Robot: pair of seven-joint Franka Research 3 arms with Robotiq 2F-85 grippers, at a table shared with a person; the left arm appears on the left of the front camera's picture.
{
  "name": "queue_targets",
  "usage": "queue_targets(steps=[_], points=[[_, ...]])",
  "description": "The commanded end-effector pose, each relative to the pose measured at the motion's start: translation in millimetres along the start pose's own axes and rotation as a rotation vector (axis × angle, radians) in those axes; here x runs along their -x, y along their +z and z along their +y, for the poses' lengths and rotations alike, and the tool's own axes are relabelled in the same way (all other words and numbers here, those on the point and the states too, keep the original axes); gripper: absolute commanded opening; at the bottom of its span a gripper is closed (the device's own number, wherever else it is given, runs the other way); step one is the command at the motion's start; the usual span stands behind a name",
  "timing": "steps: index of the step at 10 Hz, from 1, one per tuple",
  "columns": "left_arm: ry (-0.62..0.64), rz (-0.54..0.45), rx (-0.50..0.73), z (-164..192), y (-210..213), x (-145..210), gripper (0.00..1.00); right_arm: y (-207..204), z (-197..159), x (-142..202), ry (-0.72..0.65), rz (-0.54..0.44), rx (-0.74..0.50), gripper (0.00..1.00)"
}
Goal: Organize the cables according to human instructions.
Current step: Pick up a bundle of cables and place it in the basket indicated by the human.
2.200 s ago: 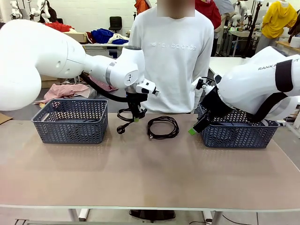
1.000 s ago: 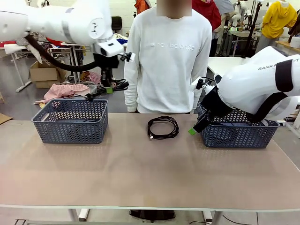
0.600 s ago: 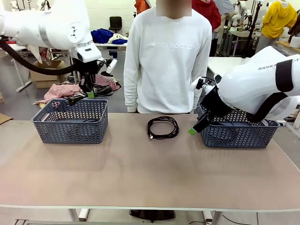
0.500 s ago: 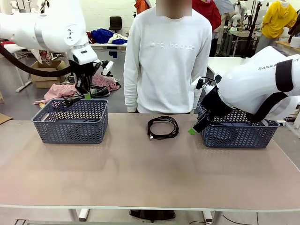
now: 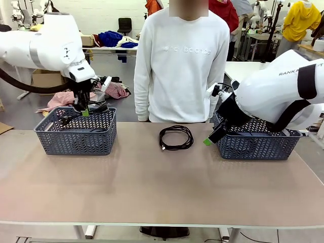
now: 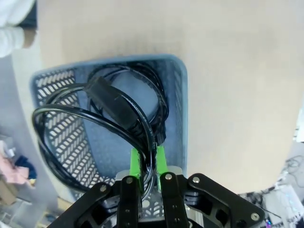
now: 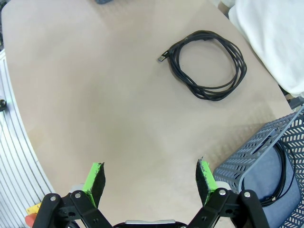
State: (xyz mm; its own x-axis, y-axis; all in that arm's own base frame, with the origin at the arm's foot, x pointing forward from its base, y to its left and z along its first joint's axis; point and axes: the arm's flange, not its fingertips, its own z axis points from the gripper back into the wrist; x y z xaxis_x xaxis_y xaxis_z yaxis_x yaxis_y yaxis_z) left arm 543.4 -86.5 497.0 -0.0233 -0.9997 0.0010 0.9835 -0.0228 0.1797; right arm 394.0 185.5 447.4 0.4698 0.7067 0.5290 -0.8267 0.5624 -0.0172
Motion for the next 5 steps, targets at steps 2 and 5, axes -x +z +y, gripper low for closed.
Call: queue_targets(steps=[2,5], points=[[0.010,-0.033,-0.029,-4,-14,14,0.00,1,0,0,-0.002,-0.003,0.003,1.00],[0.010,-0.041,-0.030,5,-30,14,0.00,1,0,0,-0.002,-0.003,0.003,1.00]])
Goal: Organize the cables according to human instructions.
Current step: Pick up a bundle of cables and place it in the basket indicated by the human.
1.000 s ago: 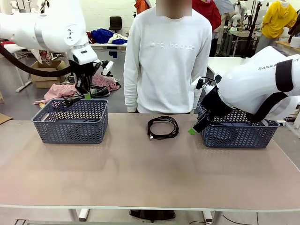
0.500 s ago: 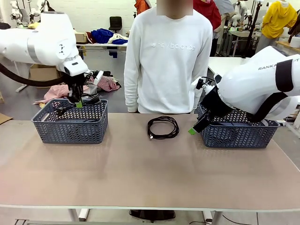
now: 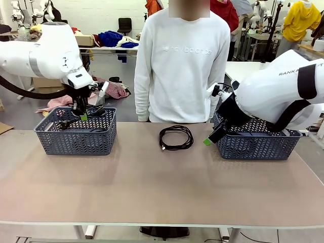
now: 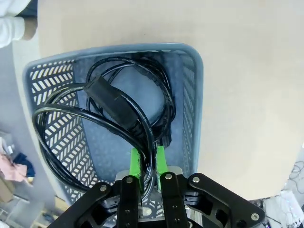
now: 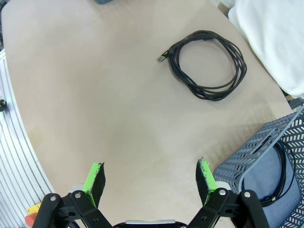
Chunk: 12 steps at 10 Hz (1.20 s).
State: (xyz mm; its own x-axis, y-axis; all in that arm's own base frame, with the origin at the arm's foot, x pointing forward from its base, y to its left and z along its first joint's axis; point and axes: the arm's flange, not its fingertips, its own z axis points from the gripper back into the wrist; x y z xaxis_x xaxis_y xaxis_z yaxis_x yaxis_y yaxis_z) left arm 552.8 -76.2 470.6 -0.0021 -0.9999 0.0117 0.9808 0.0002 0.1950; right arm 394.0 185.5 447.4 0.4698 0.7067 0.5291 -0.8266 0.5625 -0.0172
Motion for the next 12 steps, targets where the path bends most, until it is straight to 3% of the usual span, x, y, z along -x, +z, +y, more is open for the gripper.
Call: queue_targets(steps=[1,5,6,7,8,9,10,11,12], points=[[0.002,-0.022,-0.017,4,-6,1,0.00,1,0,0,-0.002,-0.003,0.003,1.00],[0.039,-0.017,-0.020,6,-15,1,0.00,1,0,0,-0.002,-0.003,0.003,1.00],[0.047,-0.019,-0.019,7,-17,2,0.33,1,0,0,-0.002,-0.003,0.003,1.00],[0.060,-0.028,-0.020,7,-18,2,0.34,1,0,0,-0.002,-0.003,0.003,1.00],[0.074,-0.027,-0.017,7,-18,3,0.52,1,0,0,-0.002,-0.003,0.003,1.00],[0.081,-0.025,-0.016,7,-18,4,0.53,1,0,0,-0.002,-0.003,0.003,1.00],[0.087,-0.026,-0.011,7,-17,5,0.72,1,0,0,-0.002,-0.003,0.003,1.00],[0.088,-0.025,-0.004,8,-15,5,0.73,1,0,0,-0.002,-0.003,0.003,1.00],[0.089,-0.039,0.011,9,-13,4,0.91,1,0,0,-0.002,-0.003,0.003,1.00]])
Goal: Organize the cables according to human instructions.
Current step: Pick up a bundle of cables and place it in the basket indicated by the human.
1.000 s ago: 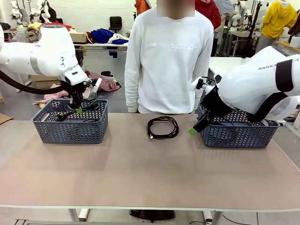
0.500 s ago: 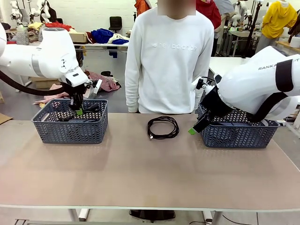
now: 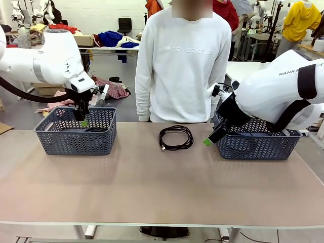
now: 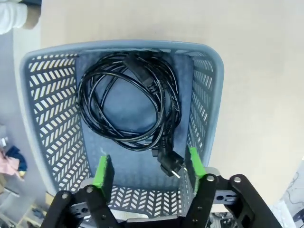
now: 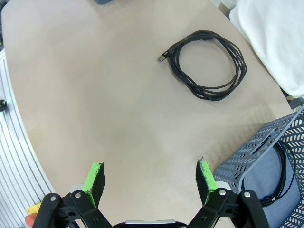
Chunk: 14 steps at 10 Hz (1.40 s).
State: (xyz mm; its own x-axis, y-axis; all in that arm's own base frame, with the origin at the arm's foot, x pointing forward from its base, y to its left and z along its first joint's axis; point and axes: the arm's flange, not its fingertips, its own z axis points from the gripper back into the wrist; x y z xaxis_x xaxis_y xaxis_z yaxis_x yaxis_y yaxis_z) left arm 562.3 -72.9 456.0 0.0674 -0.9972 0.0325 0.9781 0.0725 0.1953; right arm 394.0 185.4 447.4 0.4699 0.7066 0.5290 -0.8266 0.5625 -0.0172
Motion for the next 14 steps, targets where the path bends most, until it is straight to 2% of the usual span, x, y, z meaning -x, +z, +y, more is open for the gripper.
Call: queue_targets(steps=[1,2,6,7,8,12,13,14], points=[[0.021,-0.039,0.026,3,2,0,0.92,1,0,0,-0.002,-0.003,0.003,1.00],[0.023,-0.050,0.042,4,1,0,1.00,1,0,0,-0.002,-0.003,0.003,1.00],[0.037,-0.066,0.052,2,-2,0,1.00,1,0,0,-0.002,-0.003,0.003,1.00],[0.145,-0.057,0.048,-1,0,0,1.00,1,0,0,-0.002,-0.003,0.003,1.00],[0.030,-0.034,0.045,-1,-5,-2,1.00,1,0,0,-0.002,-0.003,0.003,1.00],[0.030,-0.034,0.045,-1,-5,-2,1.00,1,0,0,-0.002,-0.003,0.003,1.00],[0.046,-0.035,0.046,-1,-5,-6,1.00,1,0,0,-0.002,-0.003,0.003,1.00],[0.082,-0.063,0.049,-6,-1,-24,1.00,1,0,0,-0.002,-0.003,0.003,1.00]])
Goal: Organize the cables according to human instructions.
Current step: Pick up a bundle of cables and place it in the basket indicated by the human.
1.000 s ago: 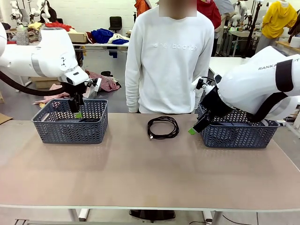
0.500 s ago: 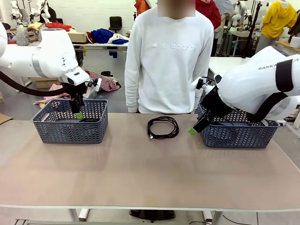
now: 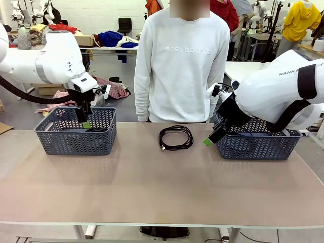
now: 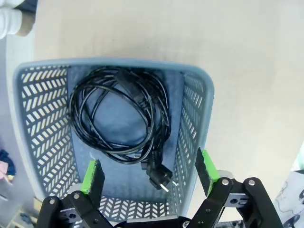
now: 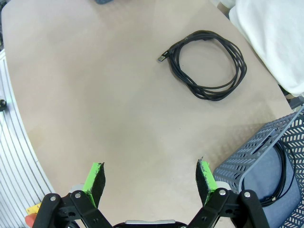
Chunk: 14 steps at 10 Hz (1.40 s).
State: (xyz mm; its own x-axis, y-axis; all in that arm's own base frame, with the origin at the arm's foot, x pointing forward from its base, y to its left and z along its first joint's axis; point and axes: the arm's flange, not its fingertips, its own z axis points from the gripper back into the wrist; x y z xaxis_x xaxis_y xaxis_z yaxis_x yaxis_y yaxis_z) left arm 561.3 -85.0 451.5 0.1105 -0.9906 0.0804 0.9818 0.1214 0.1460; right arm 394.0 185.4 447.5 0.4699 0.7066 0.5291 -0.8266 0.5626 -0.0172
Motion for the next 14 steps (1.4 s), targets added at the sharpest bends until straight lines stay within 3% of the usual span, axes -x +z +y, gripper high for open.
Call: queue_targets(steps=[1,6,8,12,14], points=[[0.051,-0.074,0.005,-12,10,-28,1.00,1,0,0,-0.002,-0.003,0.003,1.00],[0.226,-0.178,0.053,-65,25,-66,1.00,1,0,0,-0.002,-0.003,0.003,1.00],[0.262,-0.269,0.079,-86,24,-73,1.00,1,0,0,-0.002,-0.003,0.003,1.00],[0.303,-0.290,0.047,-114,14,-75,1.00,1,0,0,-0.002,-0.003,0.003,1.00],[0.273,-0.268,0.065,-104,17,-78,1.00,1,0,0,-0.002,-0.003,0.003,1.00]])
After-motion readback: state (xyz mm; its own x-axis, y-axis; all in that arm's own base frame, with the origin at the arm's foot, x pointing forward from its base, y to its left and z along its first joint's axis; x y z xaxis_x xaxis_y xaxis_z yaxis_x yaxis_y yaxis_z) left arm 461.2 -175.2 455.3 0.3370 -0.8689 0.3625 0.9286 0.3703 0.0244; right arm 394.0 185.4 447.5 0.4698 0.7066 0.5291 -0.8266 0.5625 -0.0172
